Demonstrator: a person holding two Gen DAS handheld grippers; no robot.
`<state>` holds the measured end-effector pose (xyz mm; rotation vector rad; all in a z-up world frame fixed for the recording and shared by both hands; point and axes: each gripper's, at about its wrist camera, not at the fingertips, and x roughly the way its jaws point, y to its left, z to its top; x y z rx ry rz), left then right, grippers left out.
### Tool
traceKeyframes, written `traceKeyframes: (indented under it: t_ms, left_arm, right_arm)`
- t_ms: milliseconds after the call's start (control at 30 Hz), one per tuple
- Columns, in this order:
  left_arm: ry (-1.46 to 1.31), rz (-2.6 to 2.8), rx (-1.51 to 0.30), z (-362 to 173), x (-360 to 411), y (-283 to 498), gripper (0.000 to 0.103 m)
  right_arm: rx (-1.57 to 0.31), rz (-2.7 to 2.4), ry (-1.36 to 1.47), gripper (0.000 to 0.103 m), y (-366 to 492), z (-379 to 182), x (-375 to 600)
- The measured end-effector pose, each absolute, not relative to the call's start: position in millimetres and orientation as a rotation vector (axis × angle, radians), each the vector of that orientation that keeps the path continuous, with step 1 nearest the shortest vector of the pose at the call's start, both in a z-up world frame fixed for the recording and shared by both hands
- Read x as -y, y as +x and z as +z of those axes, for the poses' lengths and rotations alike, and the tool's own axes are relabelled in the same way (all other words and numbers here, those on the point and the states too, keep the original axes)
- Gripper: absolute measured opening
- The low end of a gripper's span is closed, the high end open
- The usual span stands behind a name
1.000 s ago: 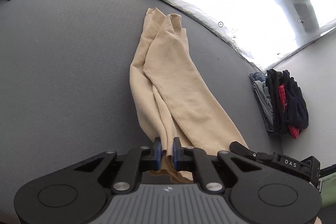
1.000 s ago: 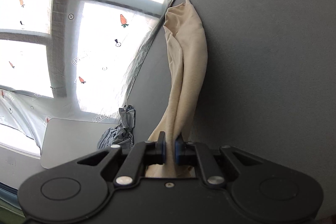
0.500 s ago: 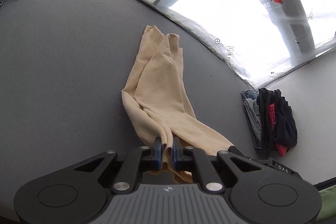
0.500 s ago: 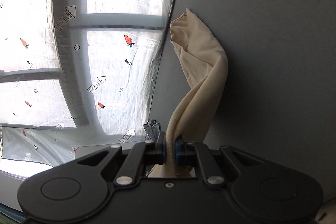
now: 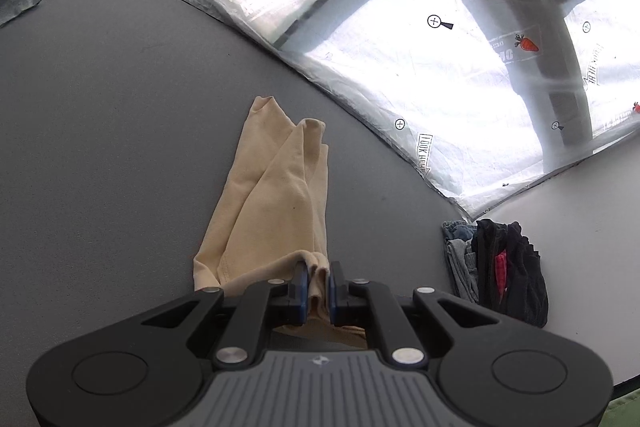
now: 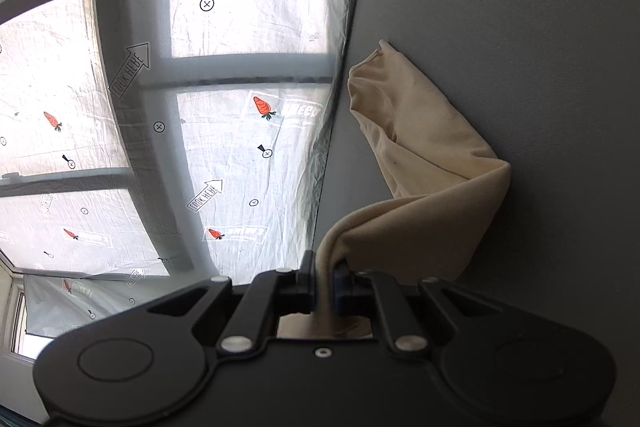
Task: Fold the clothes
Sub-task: 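Grasp the strip end with the left gripper while the right gripper grasps beside it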
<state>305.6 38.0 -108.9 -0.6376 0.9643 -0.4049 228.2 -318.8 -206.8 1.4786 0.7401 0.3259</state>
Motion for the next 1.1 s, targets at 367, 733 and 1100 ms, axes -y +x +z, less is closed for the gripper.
traceKeyframes:
  t_ms: [367, 733, 1100]
  left_arm:
    - [-0.69, -0.36, -0.993, -128.5, -18.7, 426.8, 0.01]
    - [-0.669, -0.332, -1.023, -159.8, 8.6, 555.3, 0.01]
    - [-0.35, -0.265, -0.911, -147.2, 21.0, 578.4, 0.033]
  right_arm:
    - [-0.797, 0.288, 1.495, 0.009, 344.5, -233.2, 332.6]
    - [-0.833, 0.227, 1.521, 0.011, 465.9, -280.8, 351.6]
    - [-0.831, 0.122, 1.584, 0.039, 506.4, -305.6, 354.7]
